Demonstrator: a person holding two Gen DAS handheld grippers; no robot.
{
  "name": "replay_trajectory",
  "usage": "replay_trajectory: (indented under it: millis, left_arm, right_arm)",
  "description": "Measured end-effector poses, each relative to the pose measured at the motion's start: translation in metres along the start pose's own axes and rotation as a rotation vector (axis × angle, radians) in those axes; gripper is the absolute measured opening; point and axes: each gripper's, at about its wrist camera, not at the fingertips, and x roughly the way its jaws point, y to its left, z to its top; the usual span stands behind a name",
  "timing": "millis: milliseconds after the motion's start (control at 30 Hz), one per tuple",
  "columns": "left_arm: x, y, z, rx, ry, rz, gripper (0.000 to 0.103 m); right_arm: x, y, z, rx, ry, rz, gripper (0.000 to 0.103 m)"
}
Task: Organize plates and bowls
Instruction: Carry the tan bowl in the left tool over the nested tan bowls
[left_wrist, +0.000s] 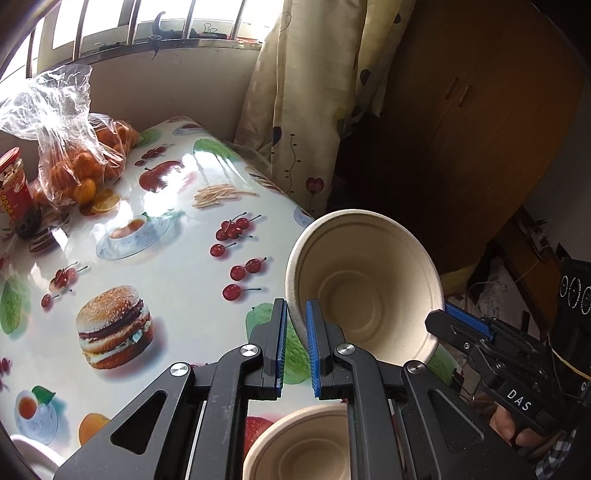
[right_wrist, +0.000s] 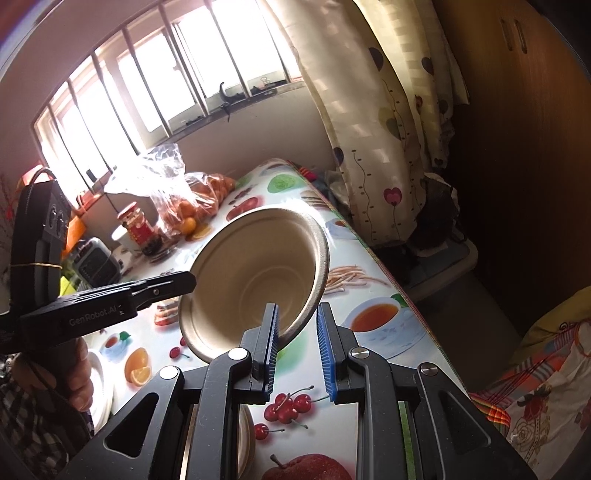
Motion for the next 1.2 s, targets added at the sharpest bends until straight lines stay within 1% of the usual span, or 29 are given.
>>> replay_trajectory:
  millis: [467, 767, 1200]
  left_arm:
    - [-0.032, -0.003, -0.024, 0.006, -0.022, 0.012, 0.011]
    - [-0.050, -0.003, -0.039, 0.002, -0.038, 0.002, 0.011]
    - [-0.069, -0.001, -0.060, -0.004, -0.050, -0.005, 0.011]
  right_arm:
    - [-0.027, 0.020, -0.019, -0.005, -0.024, 0.026, 0.020]
    - [-0.042, 0.033, -0.032, -0.023, -0.036, 0.033, 0.020]
    - [-0.054, 0.045, -0.051, -0.019, -0.027, 0.041, 0.020]
